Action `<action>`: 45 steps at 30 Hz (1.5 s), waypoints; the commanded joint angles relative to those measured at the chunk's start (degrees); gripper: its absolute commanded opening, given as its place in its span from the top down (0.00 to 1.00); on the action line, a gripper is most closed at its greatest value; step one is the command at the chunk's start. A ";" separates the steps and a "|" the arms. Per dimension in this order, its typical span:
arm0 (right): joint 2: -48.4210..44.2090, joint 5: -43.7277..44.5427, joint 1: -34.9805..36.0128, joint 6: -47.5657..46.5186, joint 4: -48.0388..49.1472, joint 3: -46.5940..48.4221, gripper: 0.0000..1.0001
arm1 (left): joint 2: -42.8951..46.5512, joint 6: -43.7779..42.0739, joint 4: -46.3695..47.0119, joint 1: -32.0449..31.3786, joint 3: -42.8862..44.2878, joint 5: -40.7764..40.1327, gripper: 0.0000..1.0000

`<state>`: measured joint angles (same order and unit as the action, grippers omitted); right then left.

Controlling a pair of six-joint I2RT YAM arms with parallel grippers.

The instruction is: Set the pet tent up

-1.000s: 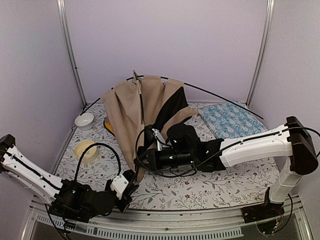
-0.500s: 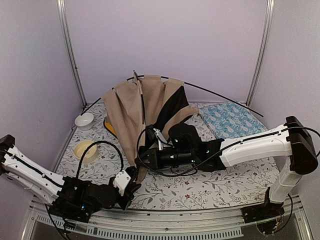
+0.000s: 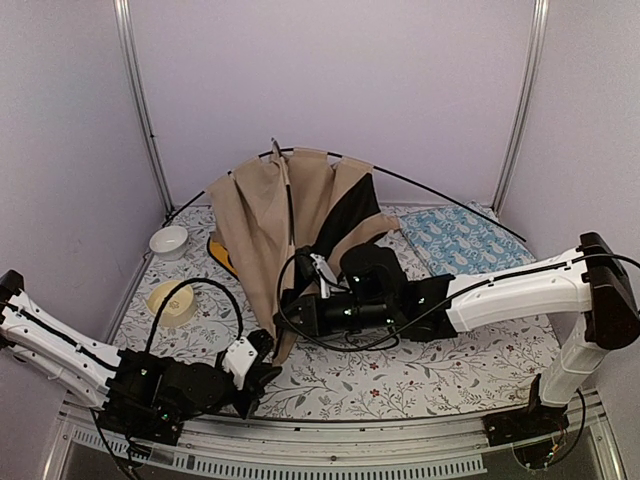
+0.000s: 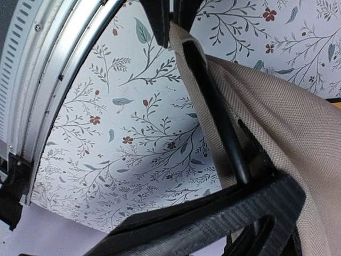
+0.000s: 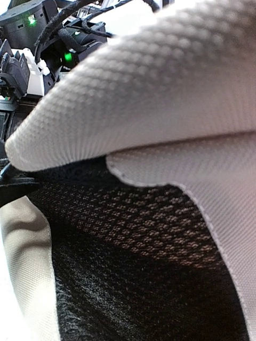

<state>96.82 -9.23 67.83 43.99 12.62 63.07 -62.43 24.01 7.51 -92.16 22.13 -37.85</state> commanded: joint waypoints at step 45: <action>5.36 4.77 1.42 -7.13 1.14 1.07 0.60 | 12.57 16.00 -29.66 2.64 15.73 -1.14 0.38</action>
<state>102.50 -5.13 69.67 37.89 11.49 65.65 -53.74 32.82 -13.41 -89.62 33.58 -33.98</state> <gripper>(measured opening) 0.287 0.601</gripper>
